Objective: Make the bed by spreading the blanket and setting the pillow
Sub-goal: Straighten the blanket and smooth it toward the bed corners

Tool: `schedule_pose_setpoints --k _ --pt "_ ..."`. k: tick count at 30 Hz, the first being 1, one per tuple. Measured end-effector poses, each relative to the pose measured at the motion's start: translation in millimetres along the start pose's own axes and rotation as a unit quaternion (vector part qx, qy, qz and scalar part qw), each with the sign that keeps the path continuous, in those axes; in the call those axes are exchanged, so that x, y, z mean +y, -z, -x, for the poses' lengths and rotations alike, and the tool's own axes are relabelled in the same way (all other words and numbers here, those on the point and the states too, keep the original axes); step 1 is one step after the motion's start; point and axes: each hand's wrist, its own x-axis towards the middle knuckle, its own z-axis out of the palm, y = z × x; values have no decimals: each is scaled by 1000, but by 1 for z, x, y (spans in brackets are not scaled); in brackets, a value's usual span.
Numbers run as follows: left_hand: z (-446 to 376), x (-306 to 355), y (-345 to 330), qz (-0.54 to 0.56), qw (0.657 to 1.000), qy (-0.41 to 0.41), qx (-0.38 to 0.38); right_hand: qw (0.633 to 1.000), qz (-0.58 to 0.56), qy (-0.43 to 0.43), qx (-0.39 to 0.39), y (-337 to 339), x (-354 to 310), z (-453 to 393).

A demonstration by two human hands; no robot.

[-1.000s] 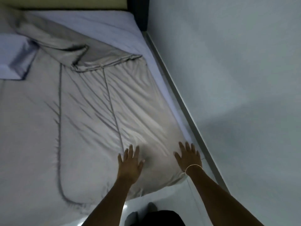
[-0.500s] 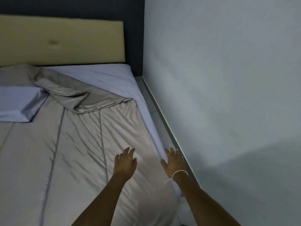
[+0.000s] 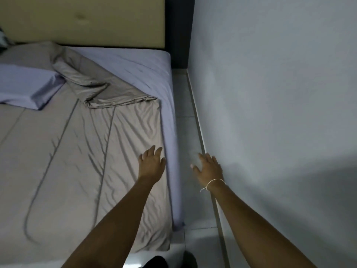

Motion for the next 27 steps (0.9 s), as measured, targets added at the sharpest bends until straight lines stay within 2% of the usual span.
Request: schedule_pose_setpoints --k 7,13,17,23,27 --pt "-32 12 1 46 996 37 62 999 -23 34 -5 17 23 -41" --pt "-77 5 -7 62 990 102 74 995 -49 92 6 42 14 -120" --pt "-135 1 -18 74 985 129 83 991 -57 120 3 55 7 -192" --pt "-248 4 -16 101 974 174 103 991 -25 126 -48 80 -1 -328" --pt "-321 -4 -5 91 972 188 109 988 -34 146 -45 102 -21 -407"
